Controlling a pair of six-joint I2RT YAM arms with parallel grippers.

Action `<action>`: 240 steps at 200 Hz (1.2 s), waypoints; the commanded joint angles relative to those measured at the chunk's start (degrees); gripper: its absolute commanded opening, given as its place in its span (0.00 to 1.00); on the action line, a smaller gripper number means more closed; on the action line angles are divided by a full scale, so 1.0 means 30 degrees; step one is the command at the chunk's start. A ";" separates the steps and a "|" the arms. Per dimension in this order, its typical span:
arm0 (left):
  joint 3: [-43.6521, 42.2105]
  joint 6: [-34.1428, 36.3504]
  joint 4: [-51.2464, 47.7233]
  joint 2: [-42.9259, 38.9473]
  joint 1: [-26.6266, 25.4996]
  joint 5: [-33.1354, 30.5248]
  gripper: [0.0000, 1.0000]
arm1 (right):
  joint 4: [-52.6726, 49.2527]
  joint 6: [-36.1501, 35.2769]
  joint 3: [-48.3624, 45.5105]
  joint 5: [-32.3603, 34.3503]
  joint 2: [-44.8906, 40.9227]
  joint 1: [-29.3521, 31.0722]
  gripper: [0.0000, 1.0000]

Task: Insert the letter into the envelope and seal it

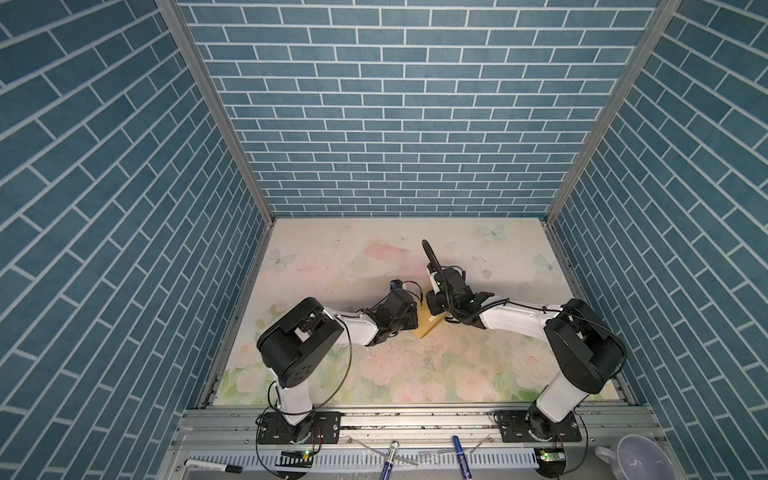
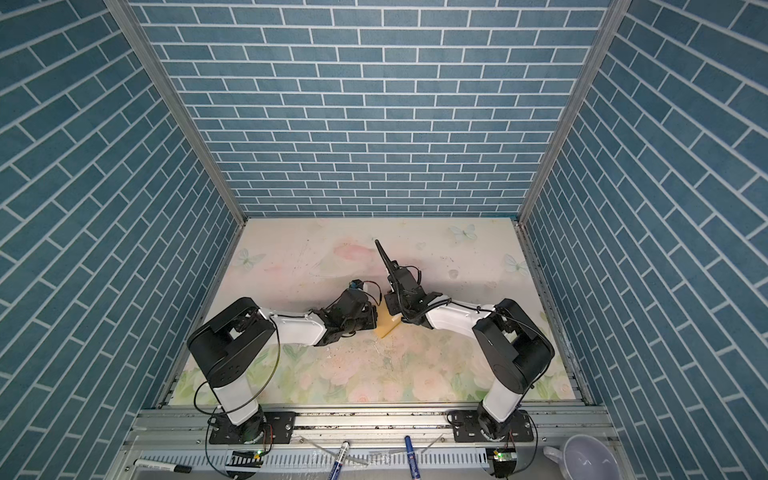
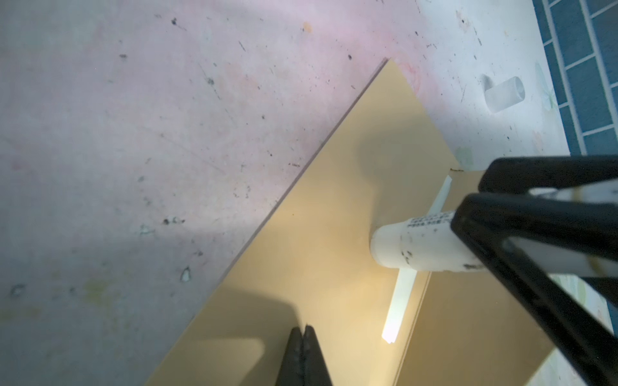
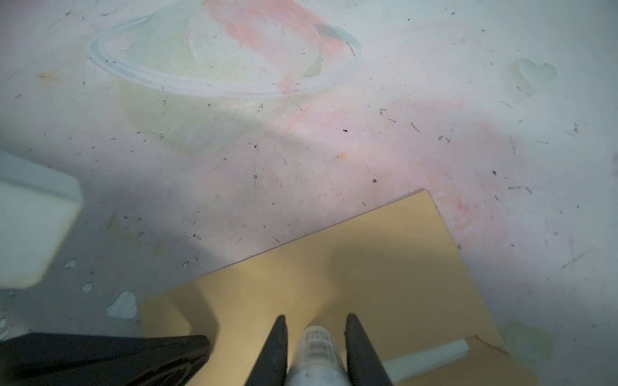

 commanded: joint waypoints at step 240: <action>-0.0345 0.0034 -0.1979 0.1854 0.0070 -0.0111 0.00 | 0.0325 -0.0506 0.0273 -0.0541 -0.2251 -0.2236 0.00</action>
